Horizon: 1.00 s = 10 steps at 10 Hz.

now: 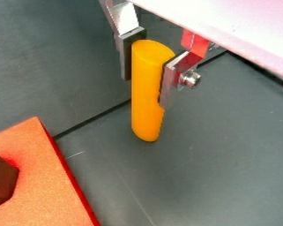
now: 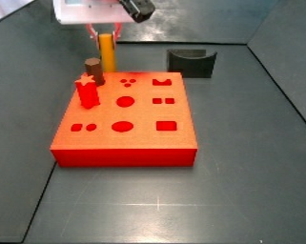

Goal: Pick up the oval object. Move up. Move to above the board. Insert the oval object.
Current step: Move up, then move to above the board.

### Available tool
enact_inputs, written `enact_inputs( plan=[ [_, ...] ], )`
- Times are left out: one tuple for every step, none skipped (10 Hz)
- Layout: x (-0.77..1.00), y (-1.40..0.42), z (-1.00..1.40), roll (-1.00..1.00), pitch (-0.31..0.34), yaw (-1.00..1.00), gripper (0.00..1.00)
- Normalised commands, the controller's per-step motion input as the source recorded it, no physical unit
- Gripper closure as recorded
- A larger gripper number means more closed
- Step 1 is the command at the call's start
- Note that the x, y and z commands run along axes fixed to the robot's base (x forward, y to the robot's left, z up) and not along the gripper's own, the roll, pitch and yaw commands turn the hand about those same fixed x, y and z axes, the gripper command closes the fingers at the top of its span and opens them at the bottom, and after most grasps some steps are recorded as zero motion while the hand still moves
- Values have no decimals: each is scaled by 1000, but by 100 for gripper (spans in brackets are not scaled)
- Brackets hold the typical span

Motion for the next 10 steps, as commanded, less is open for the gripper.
enact_inputs(
  plan=[
    [-79, 77, 743, 7, 31, -30, 100],
    [-64, 51, 637, 16, 28, -35, 100],
    [-41, 35, 461, 33, 30, -33, 100],
    [-33, 30, 315, 46, 32, -32, 100],
    [-178, -223, 1000, 22, 71, -289, 100],
    [-183, -234, 1000, 27, 69, -277, 100],
    [-177, -211, 1000, 34, 38, -189, 100],
    [-167, -190, 1000, 30, 25, -128, 100],
    [-156, -172, 1000, 29, 22, -76, 100],
    [-148, -158, 1000, 33, 20, -48, 100]
  ],
)
